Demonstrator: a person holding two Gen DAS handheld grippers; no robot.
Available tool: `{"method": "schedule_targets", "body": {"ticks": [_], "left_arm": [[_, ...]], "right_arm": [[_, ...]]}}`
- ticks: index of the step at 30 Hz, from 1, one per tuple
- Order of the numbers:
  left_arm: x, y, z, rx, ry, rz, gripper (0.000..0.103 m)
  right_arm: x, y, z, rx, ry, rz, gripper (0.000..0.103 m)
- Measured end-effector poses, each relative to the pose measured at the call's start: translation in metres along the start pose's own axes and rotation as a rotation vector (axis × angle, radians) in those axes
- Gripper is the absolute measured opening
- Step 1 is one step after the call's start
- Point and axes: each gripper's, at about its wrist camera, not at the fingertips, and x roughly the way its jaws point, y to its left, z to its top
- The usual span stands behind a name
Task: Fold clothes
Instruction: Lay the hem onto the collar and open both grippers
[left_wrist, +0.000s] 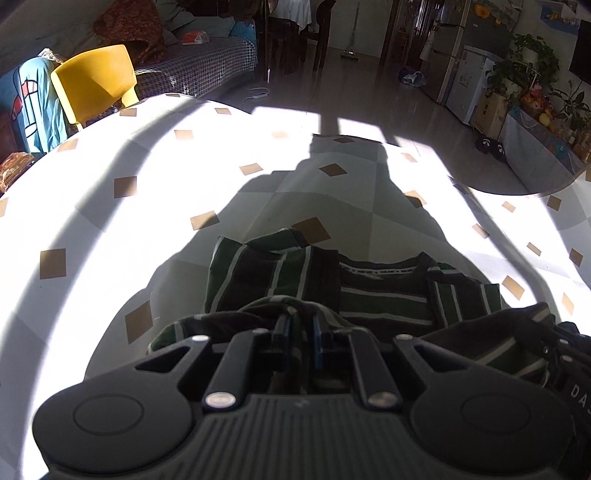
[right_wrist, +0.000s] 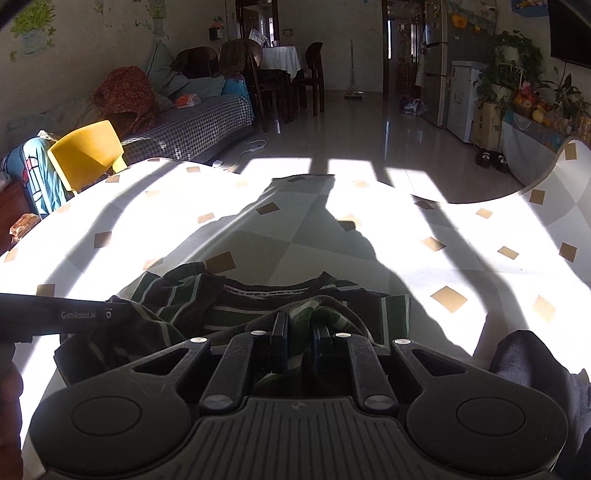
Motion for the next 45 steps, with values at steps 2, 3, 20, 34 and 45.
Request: {"method": "schedule_targets", "body": {"ticks": [2, 3, 20, 34, 45], "left_arm": [[0.012, 0.001, 0.005, -0.001, 0.012, -0.006, 0.011], [0.018, 0.001, 0.007, -0.003, 0.019, -0.009, 0.011], [0.043, 0.033, 0.023, -0.093, 0.067, 0.045, 0.052], [0.017, 0.029, -0.007, 0.0, 0.113, -0.007, 0.064], [0.008, 0.019, -0.029, 0.097, 0.14, -0.031, 0.065]], "right_arm": [[0.013, -0.003, 0.001, 0.017, 0.016, -0.004, 0.013], [0.02, -0.005, 0.002, 0.025, 0.024, -0.006, 0.013], [0.058, -0.03, 0.017, 0.107, 0.035, -0.026, 0.045], [0.028, -0.007, 0.0, -0.116, 0.101, -0.002, 0.045], [0.019, -0.013, -0.014, -0.081, 0.207, 0.056, 0.045]]}}
